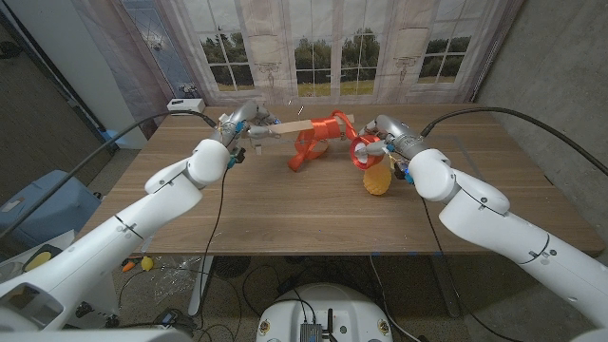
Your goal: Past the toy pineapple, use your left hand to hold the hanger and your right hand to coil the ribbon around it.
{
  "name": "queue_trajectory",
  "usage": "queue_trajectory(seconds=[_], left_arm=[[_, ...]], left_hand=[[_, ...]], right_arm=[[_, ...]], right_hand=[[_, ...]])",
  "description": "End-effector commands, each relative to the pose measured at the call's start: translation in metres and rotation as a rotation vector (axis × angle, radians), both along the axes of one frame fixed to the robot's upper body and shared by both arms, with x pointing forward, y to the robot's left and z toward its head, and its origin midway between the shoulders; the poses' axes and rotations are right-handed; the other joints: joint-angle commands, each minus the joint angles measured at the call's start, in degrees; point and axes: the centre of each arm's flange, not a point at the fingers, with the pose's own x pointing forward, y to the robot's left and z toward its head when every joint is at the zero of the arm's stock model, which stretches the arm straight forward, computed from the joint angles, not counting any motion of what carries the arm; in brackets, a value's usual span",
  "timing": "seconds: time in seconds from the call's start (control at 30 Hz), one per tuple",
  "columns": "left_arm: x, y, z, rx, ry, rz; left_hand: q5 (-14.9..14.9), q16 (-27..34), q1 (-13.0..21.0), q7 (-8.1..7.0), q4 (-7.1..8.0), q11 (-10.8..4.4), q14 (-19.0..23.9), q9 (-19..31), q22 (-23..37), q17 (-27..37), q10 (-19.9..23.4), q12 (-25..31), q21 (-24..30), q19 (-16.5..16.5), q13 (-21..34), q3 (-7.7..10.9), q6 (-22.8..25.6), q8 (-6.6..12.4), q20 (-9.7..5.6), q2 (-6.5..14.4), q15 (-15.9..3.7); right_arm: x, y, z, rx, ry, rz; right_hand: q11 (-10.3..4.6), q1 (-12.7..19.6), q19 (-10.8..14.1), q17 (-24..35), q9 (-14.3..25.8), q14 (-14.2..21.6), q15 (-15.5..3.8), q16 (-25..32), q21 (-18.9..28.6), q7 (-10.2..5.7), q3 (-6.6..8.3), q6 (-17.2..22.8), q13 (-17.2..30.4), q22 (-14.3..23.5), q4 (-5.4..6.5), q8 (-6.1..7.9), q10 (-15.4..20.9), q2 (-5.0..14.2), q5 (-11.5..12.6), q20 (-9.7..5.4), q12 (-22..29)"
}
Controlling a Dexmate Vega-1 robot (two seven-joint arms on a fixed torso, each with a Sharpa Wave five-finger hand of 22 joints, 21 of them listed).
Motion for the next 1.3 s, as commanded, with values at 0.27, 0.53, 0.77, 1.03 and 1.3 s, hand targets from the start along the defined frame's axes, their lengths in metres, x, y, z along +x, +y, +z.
queue_trajectory(seconds=[0.27,0.53,0.77,1.03,1.3], left_arm=[[0.016,-0.003,-0.039,0.016,0.16,0.016],[0.017,-0.003,-0.052,0.055,0.215,0.052],[0.017,-0.005,-0.056,0.151,0.256,0.122],[0.015,-0.011,-0.055,0.266,0.287,0.186],[0.01,-0.011,-0.051,0.288,0.274,0.209]], left_hand=[[0.42,-0.2,6.88,0.84,0.98,-0.32,5.49,3.72,0.0,0.09,0.55,-0.53,0.49,-0.31,-0.22,1.49,1.41,0.08,-2.9,7.28,-6.65],[0.63,-1.49,6.94,0.43,0.92,-0.31,4.78,3.66,-0.05,-1.2,0.44,-1.11,0.61,-0.62,-0.94,1.58,0.84,-0.22,-2.82,7.23,-6.7],[0.75,-7.92,5.64,0.1,1.06,-0.25,1.55,3.48,-0.27,-8.24,-2.9,-2.68,0.22,-1.94,-2.89,0.92,-2.92,-1.33,-2.05,5.44,-6.93],[0.31,-12.94,-4.64,-3.02,4.15,-0.44,-19.27,2.22,-0.55,-19.98,-17.96,-4.14,-4.52,-3.73,-7.56,-1.47,-18.07,-2.43,4.07,2.92,-1.98],[0.26,-12.22,-10.17,-4.5,4.68,0.87,-33.89,0.01,-0.35,-25.12,-29.84,-4.06,-9.36,-10.52,-11.61,-3.23,-30.85,-2.91,8.49,1.52,3.02]], right_arm=[[0.037,0.019,-0.02,-0.1,0.223,0.041],[0.044,0.025,-0.027,-0.133,0.285,0.052],[0.049,0.031,-0.032,-0.17,0.333,0.031],[0.051,0.033,-0.034,-0.207,0.397,0.007],[0.052,0.031,-0.037,-0.212,0.431,-0.014]], right_hand=[[-2.16,10.2,-0.56,0.1,0.31,9.27,-11.59,-0.38,0.62,1.26,0.68,0.5,0.3,0.01,0.14,0.02,1.87,10.12,0.31,-7.42,0.23],[-2.0,9.97,-2.11,-2.65,0.41,7.56,-11.52,-3.24,0.3,1.09,1.54,-1.76,-0.26,-0.34,0.4,-0.53,0.16,11.08,0.08,-7.29,-1.09],[-2.86,6.07,-5.27,-8.47,0.22,3.37,-10.91,-7.8,-1.47,-0.03,1.61,-5.43,-1.71,-0.82,2.1,-0.76,-2.64,10.62,-0.27,-5.01,-4.27],[-5.45,-4.36,-11.95,-11.66,-1.17,-12.28,-8.44,-8.31,-8.45,-3.18,-2.73,-14.36,-4.06,-0.99,5.12,-1.25,-10.59,7.22,0.56,3.0,-12.31],[-6.73,-12.19,-25.89,-14.77,-1.67,-34.43,-5.1,-9.36,-19.5,-6.84,-9.43,-27.29,-5.26,-0.89,7.12,-1.88,-24.38,2.13,3.3,5.57,-17.39]])
